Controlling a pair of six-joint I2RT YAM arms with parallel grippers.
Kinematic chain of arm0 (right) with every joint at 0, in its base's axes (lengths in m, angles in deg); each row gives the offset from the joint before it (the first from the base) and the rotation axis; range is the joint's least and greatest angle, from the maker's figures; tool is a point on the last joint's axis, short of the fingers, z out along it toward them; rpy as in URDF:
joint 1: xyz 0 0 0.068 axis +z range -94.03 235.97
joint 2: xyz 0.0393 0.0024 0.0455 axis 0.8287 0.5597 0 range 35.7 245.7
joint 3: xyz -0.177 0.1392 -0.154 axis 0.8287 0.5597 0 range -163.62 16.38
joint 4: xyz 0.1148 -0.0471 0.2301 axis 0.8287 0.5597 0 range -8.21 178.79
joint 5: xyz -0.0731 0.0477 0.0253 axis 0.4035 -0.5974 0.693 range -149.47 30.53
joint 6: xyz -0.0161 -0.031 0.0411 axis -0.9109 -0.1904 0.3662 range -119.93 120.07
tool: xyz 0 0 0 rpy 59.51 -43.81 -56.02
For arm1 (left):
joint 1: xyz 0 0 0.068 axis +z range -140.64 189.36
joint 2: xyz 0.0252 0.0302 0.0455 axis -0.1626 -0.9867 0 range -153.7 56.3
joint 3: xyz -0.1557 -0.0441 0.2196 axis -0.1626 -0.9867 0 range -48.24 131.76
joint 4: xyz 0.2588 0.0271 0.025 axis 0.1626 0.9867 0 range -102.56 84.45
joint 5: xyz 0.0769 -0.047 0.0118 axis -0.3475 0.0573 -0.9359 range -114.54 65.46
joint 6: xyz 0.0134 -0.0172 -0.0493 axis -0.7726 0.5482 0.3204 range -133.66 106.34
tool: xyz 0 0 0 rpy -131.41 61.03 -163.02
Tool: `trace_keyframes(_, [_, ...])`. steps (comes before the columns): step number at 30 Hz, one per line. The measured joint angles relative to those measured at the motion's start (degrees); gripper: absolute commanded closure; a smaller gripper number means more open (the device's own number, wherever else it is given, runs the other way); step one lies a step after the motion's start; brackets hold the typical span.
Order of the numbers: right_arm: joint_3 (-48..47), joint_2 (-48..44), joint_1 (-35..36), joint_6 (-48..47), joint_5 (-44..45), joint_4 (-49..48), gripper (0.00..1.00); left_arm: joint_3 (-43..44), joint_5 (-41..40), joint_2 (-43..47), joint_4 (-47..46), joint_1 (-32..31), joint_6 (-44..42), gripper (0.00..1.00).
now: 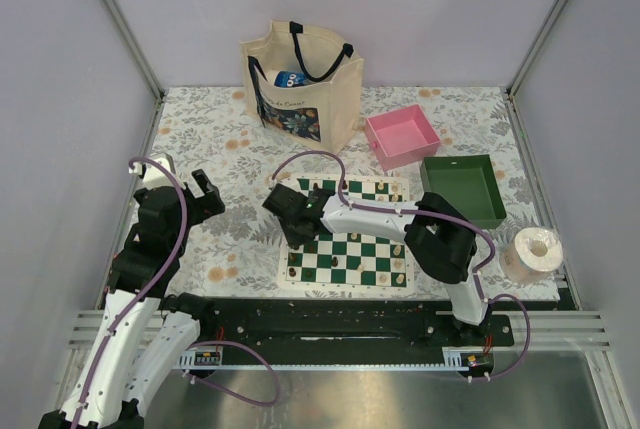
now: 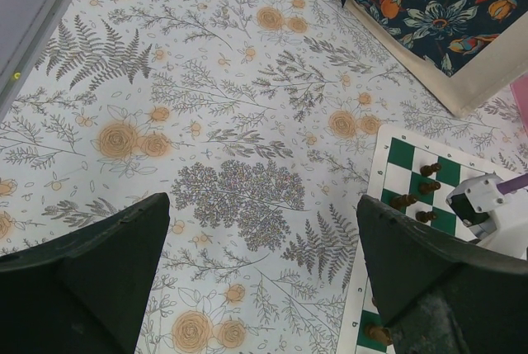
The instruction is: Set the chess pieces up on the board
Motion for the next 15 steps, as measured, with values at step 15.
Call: trace_keyframes(15, [0.2, 0.0, 0.0, 0.1, 0.6, -0.4, 0.61, -0.2, 0.6, -0.1, 0.0, 0.4, 0.0, 0.01])
